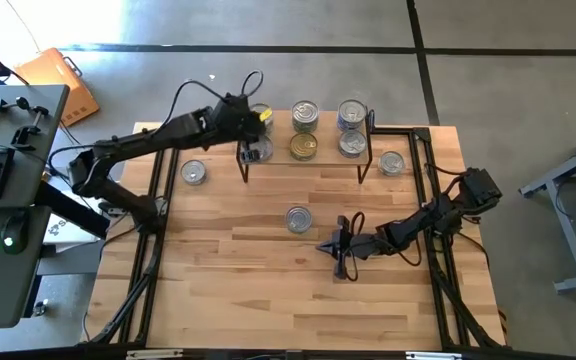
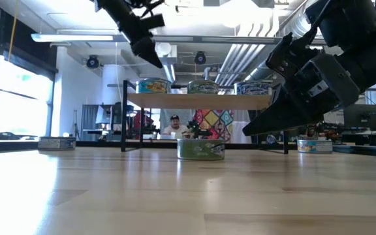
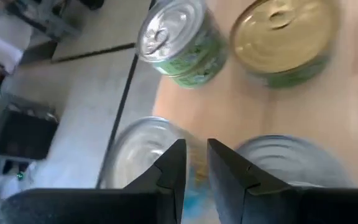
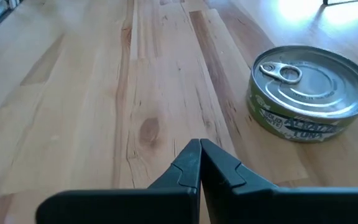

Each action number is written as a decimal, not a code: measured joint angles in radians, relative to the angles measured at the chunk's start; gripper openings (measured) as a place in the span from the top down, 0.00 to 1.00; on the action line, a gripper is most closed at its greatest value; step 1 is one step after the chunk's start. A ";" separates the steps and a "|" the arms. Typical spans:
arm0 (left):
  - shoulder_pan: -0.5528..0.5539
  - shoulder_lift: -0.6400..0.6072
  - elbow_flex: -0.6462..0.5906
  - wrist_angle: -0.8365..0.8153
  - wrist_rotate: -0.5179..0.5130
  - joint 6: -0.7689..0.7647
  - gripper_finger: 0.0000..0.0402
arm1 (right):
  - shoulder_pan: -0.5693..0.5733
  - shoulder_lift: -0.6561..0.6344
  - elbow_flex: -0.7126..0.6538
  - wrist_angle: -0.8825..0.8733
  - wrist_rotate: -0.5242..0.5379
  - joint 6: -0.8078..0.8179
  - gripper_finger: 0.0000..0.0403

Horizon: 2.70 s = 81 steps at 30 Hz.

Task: Stack canned seafood by type on shelf
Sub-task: Stack the green tuna can on top of the other green tuna can on the shelf

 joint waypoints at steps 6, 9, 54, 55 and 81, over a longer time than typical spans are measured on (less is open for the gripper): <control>-0.188 -0.026 -0.005 -0.196 -0.015 -0.221 0.93 | 0.030 -0.092 0.000 -0.091 0.001 -0.049 1.00; -0.318 -0.026 -0.076 -0.170 -0.014 -0.317 0.98 | 0.058 -0.176 0.000 -0.184 0.019 -0.063 1.00; -0.735 0.475 -0.418 0.989 -0.254 -0.433 0.72 | -0.148 -0.058 0.099 -0.289 -0.028 -0.270 0.58; -0.725 0.475 -0.419 0.969 -0.239 -0.433 0.73 | -0.154 -0.058 0.109 -0.328 -0.049 -0.249 0.58; -0.765 0.420 -0.423 0.841 -0.129 -0.409 1.00 | -0.031 -0.058 0.122 -0.174 -0.209 -0.313 0.58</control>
